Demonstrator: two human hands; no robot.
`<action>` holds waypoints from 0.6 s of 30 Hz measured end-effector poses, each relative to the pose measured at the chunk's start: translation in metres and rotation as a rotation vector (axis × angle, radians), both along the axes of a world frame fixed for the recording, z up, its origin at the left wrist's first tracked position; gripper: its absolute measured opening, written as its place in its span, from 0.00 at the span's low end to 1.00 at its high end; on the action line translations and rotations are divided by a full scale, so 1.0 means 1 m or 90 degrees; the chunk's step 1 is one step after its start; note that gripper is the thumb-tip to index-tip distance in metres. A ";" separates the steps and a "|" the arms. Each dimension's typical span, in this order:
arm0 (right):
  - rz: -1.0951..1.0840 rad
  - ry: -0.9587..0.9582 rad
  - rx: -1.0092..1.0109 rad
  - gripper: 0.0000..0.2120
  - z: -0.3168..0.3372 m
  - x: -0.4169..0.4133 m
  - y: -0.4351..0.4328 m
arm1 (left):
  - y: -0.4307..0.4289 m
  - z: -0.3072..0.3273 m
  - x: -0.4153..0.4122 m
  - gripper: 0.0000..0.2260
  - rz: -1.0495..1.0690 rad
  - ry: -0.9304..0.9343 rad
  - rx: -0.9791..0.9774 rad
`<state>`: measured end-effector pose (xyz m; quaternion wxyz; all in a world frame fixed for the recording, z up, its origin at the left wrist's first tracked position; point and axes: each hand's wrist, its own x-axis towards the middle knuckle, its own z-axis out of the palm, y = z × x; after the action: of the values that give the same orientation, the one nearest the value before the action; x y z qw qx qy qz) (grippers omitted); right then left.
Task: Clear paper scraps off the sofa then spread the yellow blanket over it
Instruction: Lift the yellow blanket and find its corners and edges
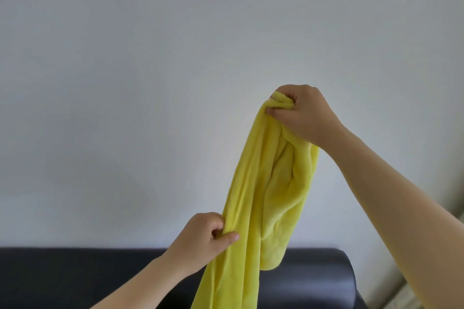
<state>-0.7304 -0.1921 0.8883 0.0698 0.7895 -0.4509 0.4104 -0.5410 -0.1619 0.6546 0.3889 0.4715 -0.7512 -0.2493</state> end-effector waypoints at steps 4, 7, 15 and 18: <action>-0.032 -0.030 -0.048 0.05 0.001 -0.005 -0.002 | -0.005 -0.021 -0.001 0.20 0.027 -0.018 -0.017; -0.035 -0.046 -0.087 0.07 0.008 -0.009 -0.001 | -0.011 -0.037 -0.001 0.19 0.047 -0.013 0.000; -0.057 -0.043 -0.142 0.06 0.024 -0.024 -0.001 | -0.016 -0.055 0.008 0.23 0.083 -0.007 0.061; -0.074 -0.046 -0.142 0.07 0.026 -0.032 -0.003 | -0.016 -0.056 0.016 0.25 0.082 -0.007 0.077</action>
<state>-0.7620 -0.1949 0.9142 0.1649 0.7339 -0.4497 0.4816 -0.5252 -0.1780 0.5983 0.3707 0.5430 -0.7049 -0.2662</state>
